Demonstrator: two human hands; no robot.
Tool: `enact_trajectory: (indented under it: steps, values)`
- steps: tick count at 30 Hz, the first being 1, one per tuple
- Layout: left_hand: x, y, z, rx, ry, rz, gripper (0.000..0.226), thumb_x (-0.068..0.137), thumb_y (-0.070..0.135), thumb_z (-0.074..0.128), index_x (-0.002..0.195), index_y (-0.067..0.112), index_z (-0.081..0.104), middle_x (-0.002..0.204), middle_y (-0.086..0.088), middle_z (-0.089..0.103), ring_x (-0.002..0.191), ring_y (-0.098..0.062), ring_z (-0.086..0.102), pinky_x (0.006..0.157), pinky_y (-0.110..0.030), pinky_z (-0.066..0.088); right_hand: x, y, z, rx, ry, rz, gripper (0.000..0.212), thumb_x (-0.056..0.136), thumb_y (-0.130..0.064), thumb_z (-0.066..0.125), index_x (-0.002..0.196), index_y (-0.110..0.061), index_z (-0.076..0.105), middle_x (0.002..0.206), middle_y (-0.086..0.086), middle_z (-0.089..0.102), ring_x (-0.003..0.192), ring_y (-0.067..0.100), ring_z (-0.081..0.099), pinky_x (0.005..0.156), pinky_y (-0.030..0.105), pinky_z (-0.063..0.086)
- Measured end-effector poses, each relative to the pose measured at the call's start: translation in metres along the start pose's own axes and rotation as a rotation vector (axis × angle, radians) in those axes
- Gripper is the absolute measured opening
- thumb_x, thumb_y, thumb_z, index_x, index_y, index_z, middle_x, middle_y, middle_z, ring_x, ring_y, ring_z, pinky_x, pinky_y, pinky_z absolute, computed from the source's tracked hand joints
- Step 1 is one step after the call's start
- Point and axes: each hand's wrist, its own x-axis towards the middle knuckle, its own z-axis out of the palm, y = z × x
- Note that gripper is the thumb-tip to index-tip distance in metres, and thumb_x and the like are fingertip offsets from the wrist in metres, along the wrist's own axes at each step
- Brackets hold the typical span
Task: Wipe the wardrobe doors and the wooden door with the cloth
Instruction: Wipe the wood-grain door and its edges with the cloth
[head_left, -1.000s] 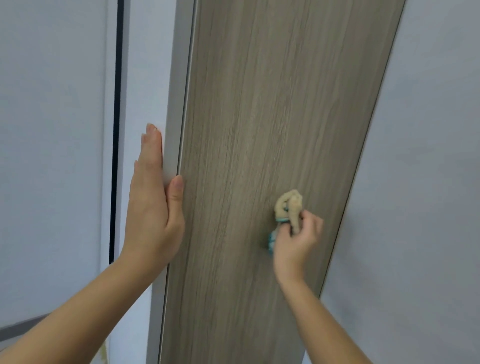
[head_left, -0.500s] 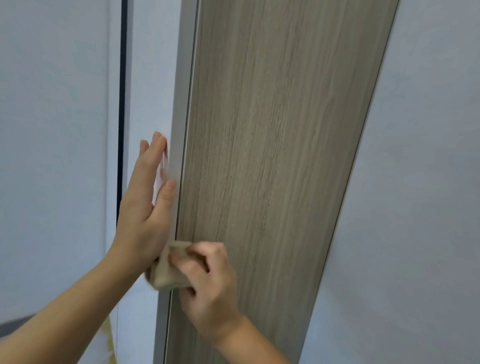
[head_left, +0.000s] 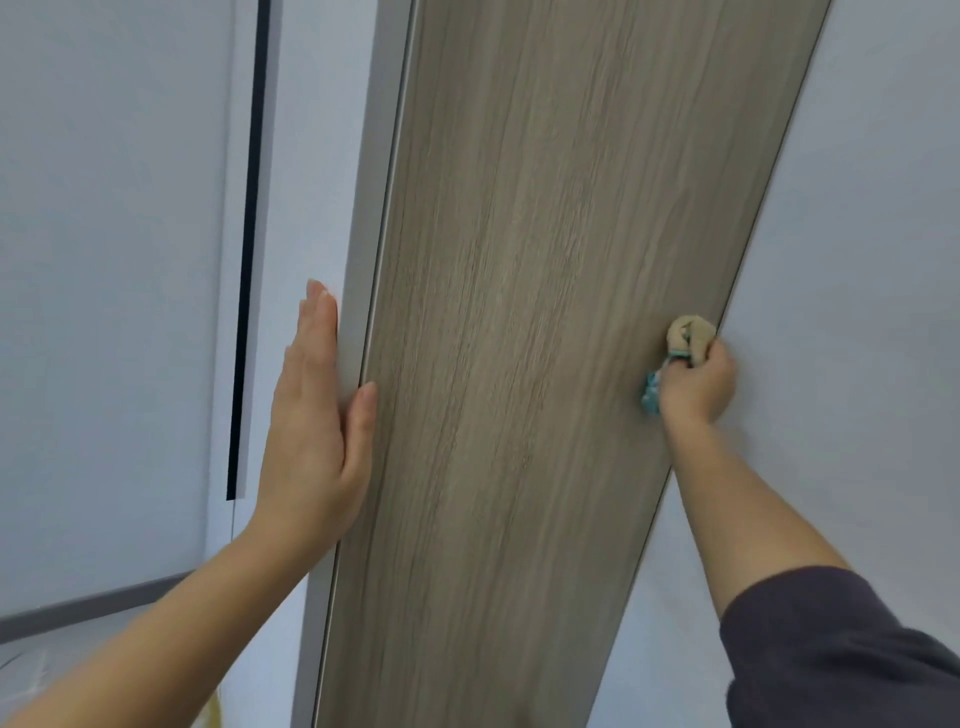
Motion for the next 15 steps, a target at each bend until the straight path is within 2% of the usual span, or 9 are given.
enact_trajectory:
  steps: [4, 7, 10, 12, 15]
  values:
    - [0.000, -0.002, -0.001, 0.026, 0.005, 0.026, 0.068, 0.100, 0.022, 0.036, 0.153, 0.038, -0.005, 0.164, 0.011, 0.002, 0.148, -0.024, 0.023, 0.114, -0.057, 0.027, 0.011, 0.039, 0.000, -0.171, -0.111, 0.137, 0.030, 0.082, -0.004, 0.058, 0.111, -0.009, 0.059, 0.113, 0.018, 0.062, 0.105, 0.038, 0.060, 0.088, 0.044, 0.049]
    - [0.000, -0.001, 0.000, 0.022, 0.014, 0.018, 0.064, 0.102, 0.025, 0.035, 0.153, 0.038, -0.003, 0.163, 0.015, 0.003, 0.139, -0.039, 0.035, 0.112, -0.055, 0.032, -0.006, 0.071, 0.002, -0.243, -0.145, 0.221, 0.029, 0.082, -0.003, 0.059, 0.110, -0.009, 0.058, 0.112, 0.018, 0.062, 0.103, 0.039, 0.060, 0.084, 0.043, 0.050]
    - [-0.001, -0.001, 0.002, 0.008, 0.020, 0.021, 0.064, 0.101, 0.025, 0.035, 0.154, 0.030, 0.001, 0.164, 0.011, 0.005, 0.148, -0.026, 0.022, 0.116, -0.045, 0.025, -0.031, 0.090, 0.008, -0.228, -0.119, 0.256, 0.028, 0.080, -0.001, 0.057, 0.105, -0.012, 0.060, 0.107, 0.016, 0.063, 0.096, 0.038, 0.061, 0.078, 0.042, 0.053]
    - [0.000, -0.001, 0.002, -0.003, 0.019, 0.007, 0.065, 0.100, 0.024, 0.036, 0.155, 0.028, 0.001, 0.164, 0.012, 0.005, 0.146, -0.032, 0.026, 0.116, -0.048, 0.026, -0.045, 0.086, 0.012, -0.174, -0.065, 0.244, 0.026, 0.080, -0.003, 0.054, 0.104, -0.013, 0.060, 0.108, 0.016, 0.061, 0.093, 0.037, 0.061, 0.073, 0.041, 0.052]
    - [0.000, 0.001, 0.003, -0.034, 0.016, 0.002, 0.064, 0.100, 0.019, 0.037, 0.155, 0.020, 0.004, 0.164, 0.006, 0.007, 0.150, -0.019, 0.016, 0.121, -0.040, 0.018, -0.075, 0.066, 0.010, -0.040, 0.008, 0.175, 0.018, 0.083, -0.003, 0.055, 0.100, -0.004, 0.060, 0.108, 0.020, 0.056, 0.088, 0.033, 0.056, 0.069, 0.033, 0.041]
